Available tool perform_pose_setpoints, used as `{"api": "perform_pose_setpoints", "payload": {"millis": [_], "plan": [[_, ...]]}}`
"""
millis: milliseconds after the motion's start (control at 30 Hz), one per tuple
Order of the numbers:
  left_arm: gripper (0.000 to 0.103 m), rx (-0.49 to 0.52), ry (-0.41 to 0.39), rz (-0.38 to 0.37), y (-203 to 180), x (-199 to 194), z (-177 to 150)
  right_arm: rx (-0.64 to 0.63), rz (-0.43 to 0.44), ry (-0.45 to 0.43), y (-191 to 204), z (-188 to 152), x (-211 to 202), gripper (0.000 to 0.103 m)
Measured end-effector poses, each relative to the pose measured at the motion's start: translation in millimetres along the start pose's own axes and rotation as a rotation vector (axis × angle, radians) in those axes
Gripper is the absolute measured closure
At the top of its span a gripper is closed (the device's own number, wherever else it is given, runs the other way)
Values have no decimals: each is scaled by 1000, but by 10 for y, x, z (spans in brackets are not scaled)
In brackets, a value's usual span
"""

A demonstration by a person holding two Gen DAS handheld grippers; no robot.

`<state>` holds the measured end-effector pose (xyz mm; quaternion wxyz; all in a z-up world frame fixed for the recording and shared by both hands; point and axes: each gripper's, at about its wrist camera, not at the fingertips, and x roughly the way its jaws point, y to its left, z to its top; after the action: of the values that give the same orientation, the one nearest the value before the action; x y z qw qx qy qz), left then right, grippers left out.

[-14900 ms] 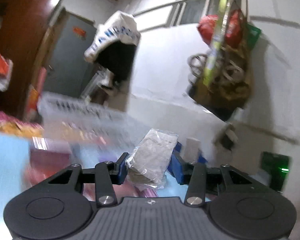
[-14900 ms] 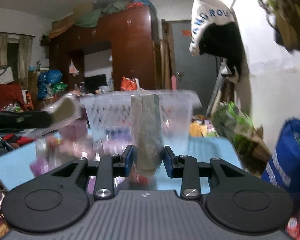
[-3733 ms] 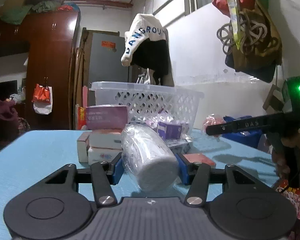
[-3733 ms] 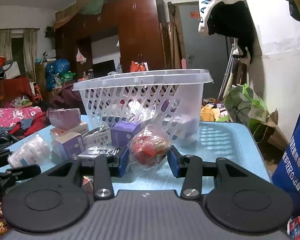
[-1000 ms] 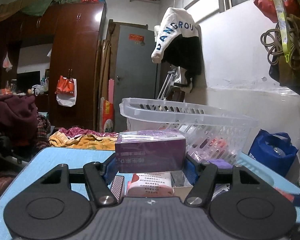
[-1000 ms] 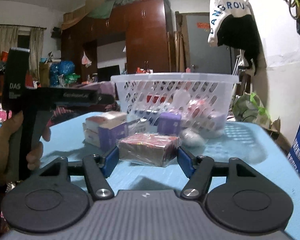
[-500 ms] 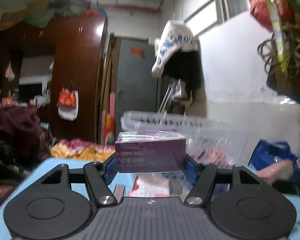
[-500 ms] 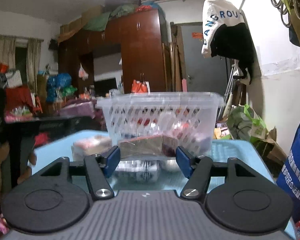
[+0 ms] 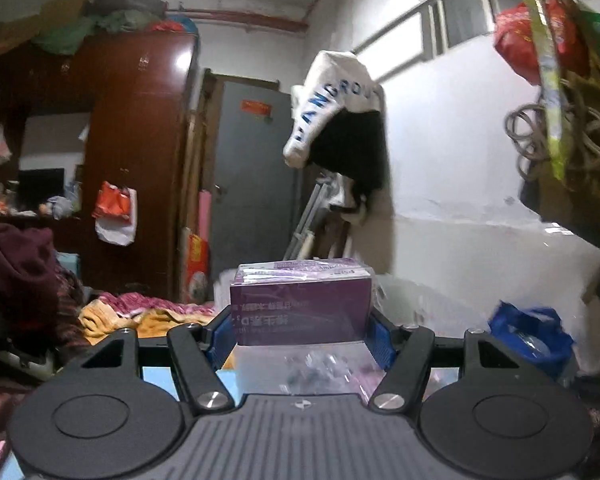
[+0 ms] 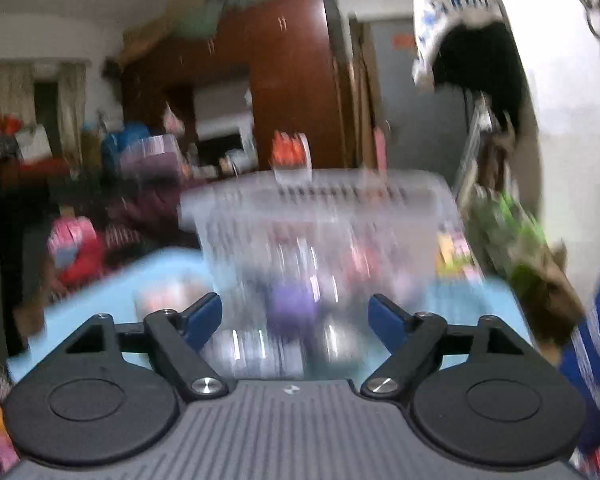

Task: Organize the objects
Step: 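Carry the purple box and red-wrapped box over the basket and open both tools, then grasp the pink THANK YOU packet with the left tool while the right tool grasps the printed white box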

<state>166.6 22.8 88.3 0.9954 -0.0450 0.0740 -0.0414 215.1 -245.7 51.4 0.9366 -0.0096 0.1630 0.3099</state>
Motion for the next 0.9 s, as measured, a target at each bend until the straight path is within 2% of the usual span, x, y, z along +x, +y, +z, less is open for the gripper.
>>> {"api": "perform_pose_setpoints", "payload": {"millis": [33,100,167,233,267,333,400,500,567,633,667,733,800,833,867,900], "plan": [[34,7,-1,4,-3,-22,-48,26,-14,-11,-28,-160,-122,20],[34,5,-3,3,7,-48,-114,55,-21,-37,-16,-429,-330,11],[34,-11,4,-11,18,-48,-144,-64,-23,-12,148,-628,-404,9],[34,-14,4,-6,28,-47,-153,-127,-29,24,264,-719,-382,10],[34,-19,7,-6,37,-45,-161,-144,-26,46,295,-729,-341,12],[34,-24,12,-8,54,-41,-173,-148,-50,74,263,-702,-244,41],[34,-24,10,-6,66,-40,-175,-117,-32,64,212,-636,-247,40],[34,-29,0,-17,56,8,-59,-90,-20,-49,149,-324,-374,40],[34,-36,-8,-32,14,121,127,-92,-32,-171,106,76,-402,40],[34,-35,6,-34,-59,331,346,-117,-95,-226,58,545,-229,40],[34,-34,26,-27,-88,453,435,-122,-119,-226,16,770,-79,40],[34,-48,81,-13,-109,707,558,-104,-134,-157,-119,1130,296,39],[32,-48,150,-11,-98,956,589,-77,-107,-115,-246,1280,607,36],[22,-46,181,-4,-86,1059,578,-89,-105,-104,-255,1294,697,31],[15,-50,213,13,-62,1152,546,-108,-131,-83,-245,1295,777,15],[8,-53,231,23,-33,1183,503,-111,-173,-76,-229,1277,794,5]]}}
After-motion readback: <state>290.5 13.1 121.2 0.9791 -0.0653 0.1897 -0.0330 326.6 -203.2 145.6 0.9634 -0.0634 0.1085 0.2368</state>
